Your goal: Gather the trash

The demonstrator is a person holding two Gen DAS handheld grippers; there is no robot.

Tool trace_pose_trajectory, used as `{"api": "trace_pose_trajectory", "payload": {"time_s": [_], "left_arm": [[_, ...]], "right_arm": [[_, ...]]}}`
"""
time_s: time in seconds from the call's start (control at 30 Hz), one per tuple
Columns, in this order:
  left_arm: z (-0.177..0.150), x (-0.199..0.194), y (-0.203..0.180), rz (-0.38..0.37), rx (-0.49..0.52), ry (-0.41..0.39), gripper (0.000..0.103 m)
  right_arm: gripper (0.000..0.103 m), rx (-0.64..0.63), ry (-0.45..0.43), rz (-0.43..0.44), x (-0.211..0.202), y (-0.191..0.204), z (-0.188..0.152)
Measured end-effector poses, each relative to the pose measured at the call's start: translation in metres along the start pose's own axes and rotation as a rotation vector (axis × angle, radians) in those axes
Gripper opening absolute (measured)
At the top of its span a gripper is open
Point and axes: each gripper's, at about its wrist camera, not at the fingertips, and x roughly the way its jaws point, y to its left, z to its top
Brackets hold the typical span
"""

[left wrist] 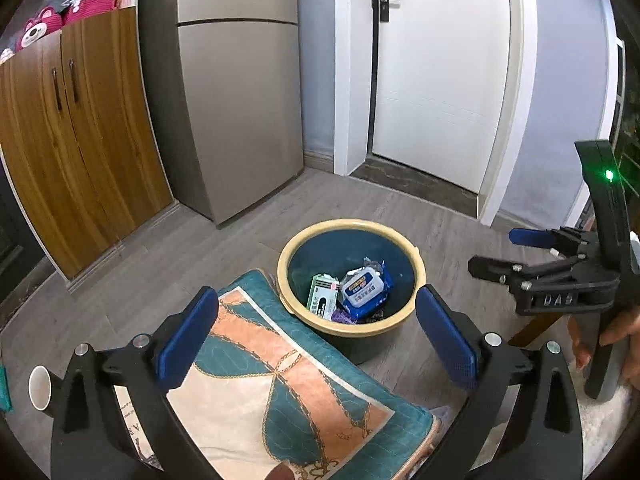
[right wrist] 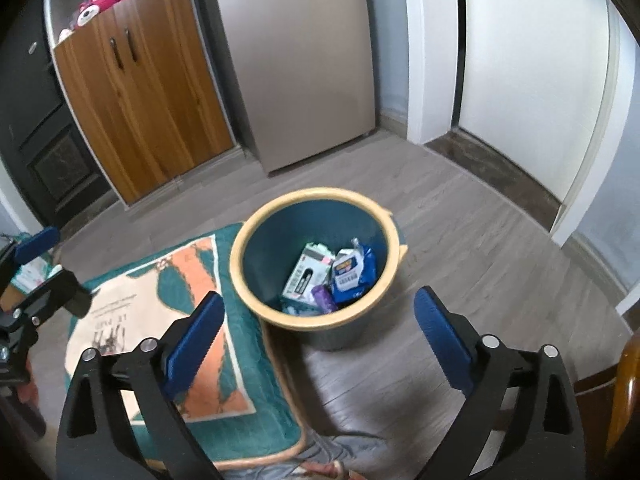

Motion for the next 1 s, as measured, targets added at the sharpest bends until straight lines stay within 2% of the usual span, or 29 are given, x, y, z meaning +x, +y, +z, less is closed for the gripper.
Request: {"api": "trace_pose_trajectory", "payload": {"time_s": [0.17,0.3,1.0], "left_arm": [[0.000,-0.004,0.002,0.020,-0.014,-0.016,0.097],[-0.003,-0.009,0.000,0.042,0.016,-0.029,0.097],[-0.003,-0.008,-0.005,0.048,0.020,-0.012,0.097]], "right_arm": [[0.096,-0.036,-0.031,-0.019,-0.006,0.006,-0.002],[0.096,-0.057,-0.033,-0.027,-0.007,0.009,-0.003],[0.096,-0.076,-0.034,-0.033,-0.007,0.013,-0.004]]}}
